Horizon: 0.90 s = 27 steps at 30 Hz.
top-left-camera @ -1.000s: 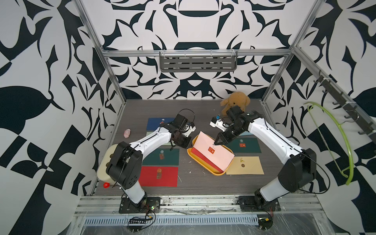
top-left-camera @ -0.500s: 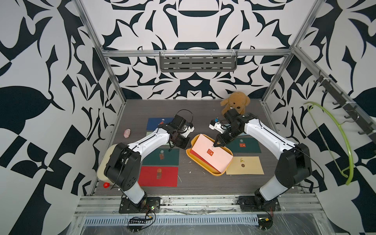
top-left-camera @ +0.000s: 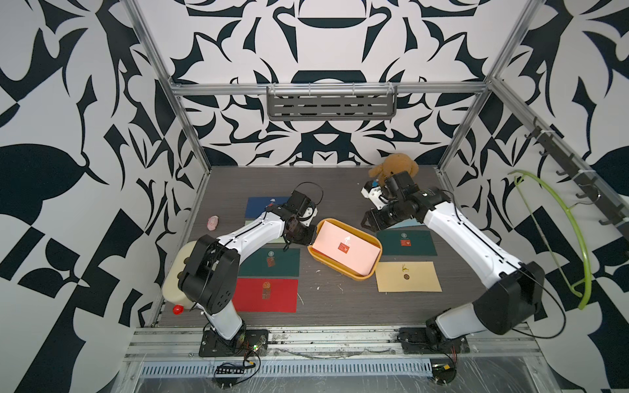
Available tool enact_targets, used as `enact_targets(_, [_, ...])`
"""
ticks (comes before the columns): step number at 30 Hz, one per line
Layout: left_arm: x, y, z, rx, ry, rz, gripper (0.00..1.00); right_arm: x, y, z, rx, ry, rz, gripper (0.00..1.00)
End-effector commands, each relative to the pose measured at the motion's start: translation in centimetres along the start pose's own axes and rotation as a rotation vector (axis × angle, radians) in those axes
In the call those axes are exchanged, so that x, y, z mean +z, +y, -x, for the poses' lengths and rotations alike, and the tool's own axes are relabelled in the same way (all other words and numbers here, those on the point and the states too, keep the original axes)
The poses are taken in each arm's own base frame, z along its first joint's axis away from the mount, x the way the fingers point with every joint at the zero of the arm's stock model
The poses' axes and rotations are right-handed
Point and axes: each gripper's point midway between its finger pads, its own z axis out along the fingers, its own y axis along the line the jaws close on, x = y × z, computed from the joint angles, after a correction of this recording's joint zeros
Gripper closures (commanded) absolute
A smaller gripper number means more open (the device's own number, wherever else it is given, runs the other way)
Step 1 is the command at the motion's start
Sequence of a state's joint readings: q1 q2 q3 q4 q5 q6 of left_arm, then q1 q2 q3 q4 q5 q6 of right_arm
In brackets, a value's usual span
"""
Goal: Put the sealed envelopes into the storage box
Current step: Place the envelope in the storage box, then place the storage box at the center of the board.
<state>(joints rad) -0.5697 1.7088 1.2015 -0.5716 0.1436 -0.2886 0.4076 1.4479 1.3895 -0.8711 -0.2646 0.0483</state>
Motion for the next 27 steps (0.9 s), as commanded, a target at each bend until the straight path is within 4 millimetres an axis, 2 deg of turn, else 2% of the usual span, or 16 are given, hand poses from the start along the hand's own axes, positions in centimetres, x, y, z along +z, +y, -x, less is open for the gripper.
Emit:
enact_targets(1, [0.2,2.3,3.6,-0.196,-0.114,0.121,1.00,-1.4,-2.4,1.4,0.128,-0.094,-0.148,0.32])
enact_targets(8, [1.9,3.6,7.6,-0.362,-0.209,0.192,1.00,0.5,-6.2,-3.1,0.356,-0.025,-0.334,0.29])
enact_targets(13, [3.3,3.8,9.6,-0.391,-0.196,0.211,1.00,1.9,-6.8,-7.0,0.460,0.082,-0.371,0.28])
enact_targets(14, [3.5,3.8,9.7,-0.393,-0.189,0.214,0.98,2.0,-6.8,-7.8,0.471,0.106,-0.374,0.28])
enact_targets(17, [3.7,3.8,9.7,-0.409,-0.159,0.194,0.80,2.4,-6.7,-10.3,0.499,0.181,-0.373,0.28])
enact_targets(20, [3.1,3.8,9.7,-0.399,-0.161,0.196,0.63,3.4,-7.0,-13.0,0.515,0.270,-0.361,0.28])
enact_targets(23, [1.8,3.9,9.8,-0.380,-0.165,0.197,0.58,4.2,-7.2,-15.2,0.546,0.337,-0.346,0.30])
enact_targets(27, [-1.9,2.6,9.3,-0.318,-0.170,0.162,0.54,5.7,-7.0,-17.6,0.591,0.401,-0.326,0.34])
